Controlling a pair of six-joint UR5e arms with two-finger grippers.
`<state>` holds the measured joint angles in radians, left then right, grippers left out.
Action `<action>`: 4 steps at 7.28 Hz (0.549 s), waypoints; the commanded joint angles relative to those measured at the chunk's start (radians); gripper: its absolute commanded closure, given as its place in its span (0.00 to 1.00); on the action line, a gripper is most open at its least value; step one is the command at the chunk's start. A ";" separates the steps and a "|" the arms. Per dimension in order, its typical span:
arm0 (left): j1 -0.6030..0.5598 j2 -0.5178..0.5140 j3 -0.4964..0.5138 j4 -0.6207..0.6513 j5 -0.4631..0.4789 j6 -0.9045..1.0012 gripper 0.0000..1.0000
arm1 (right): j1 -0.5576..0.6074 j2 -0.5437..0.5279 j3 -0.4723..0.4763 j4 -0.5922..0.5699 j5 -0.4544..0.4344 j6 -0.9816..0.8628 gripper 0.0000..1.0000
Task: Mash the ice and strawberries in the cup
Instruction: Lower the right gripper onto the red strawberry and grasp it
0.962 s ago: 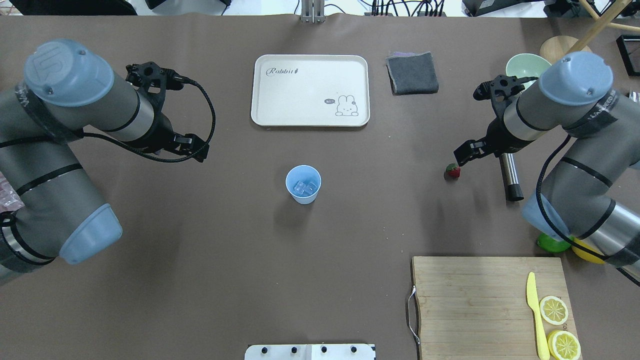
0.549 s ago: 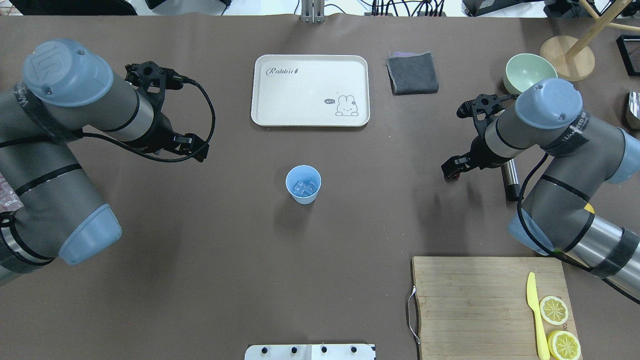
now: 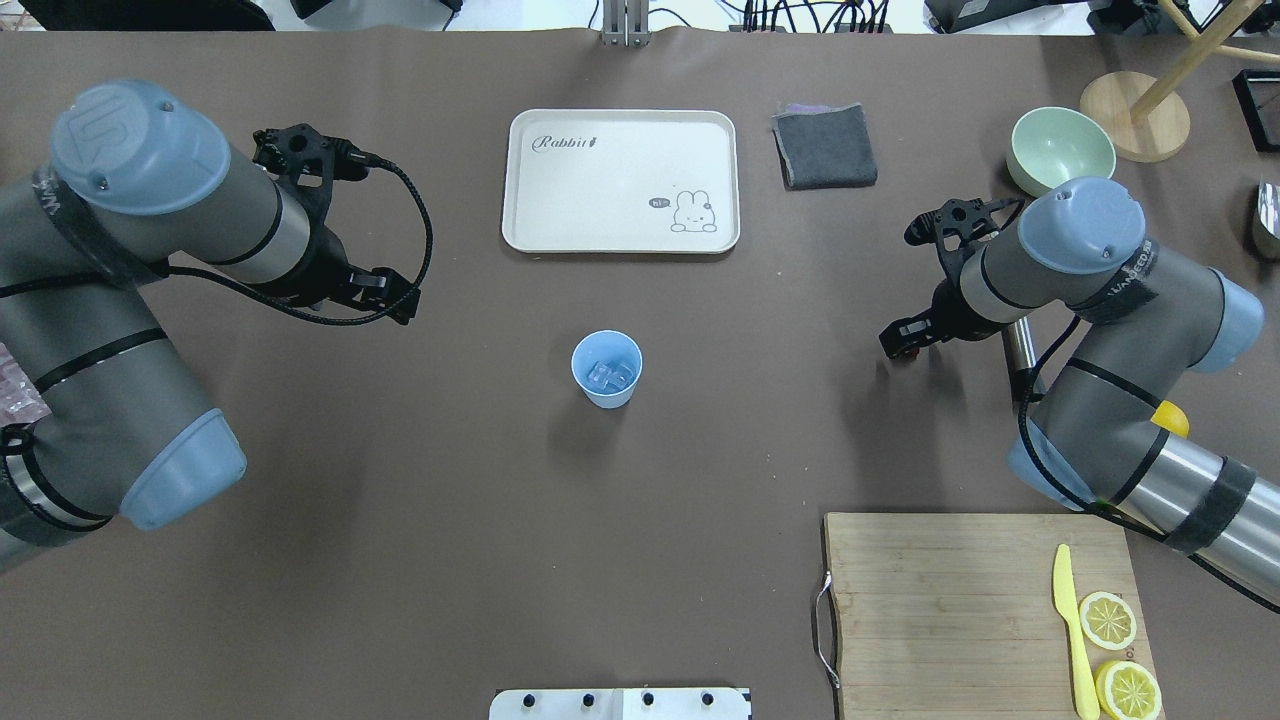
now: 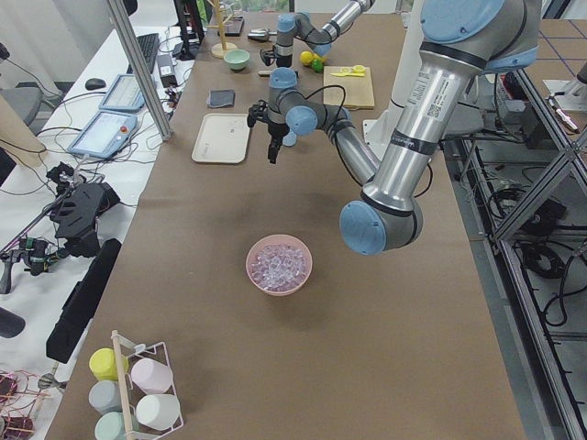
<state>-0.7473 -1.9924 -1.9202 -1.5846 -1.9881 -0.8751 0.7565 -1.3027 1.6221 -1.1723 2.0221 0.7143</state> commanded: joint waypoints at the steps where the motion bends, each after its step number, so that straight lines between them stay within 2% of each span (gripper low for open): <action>1: 0.000 0.001 0.000 0.000 0.000 -0.001 0.03 | 0.000 0.003 -0.002 0.002 0.001 -0.006 1.00; 3: -0.007 0.004 -0.017 0.003 -0.005 0.011 0.03 | 0.004 0.035 0.019 -0.009 0.007 0.005 1.00; 4: -0.048 0.045 -0.031 0.002 -0.011 0.059 0.03 | 0.004 0.061 0.065 -0.042 0.009 0.008 1.00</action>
<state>-0.7627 -1.9791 -1.9357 -1.5830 -1.9929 -0.8554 0.7597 -1.2713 1.6468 -1.1856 2.0287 0.7181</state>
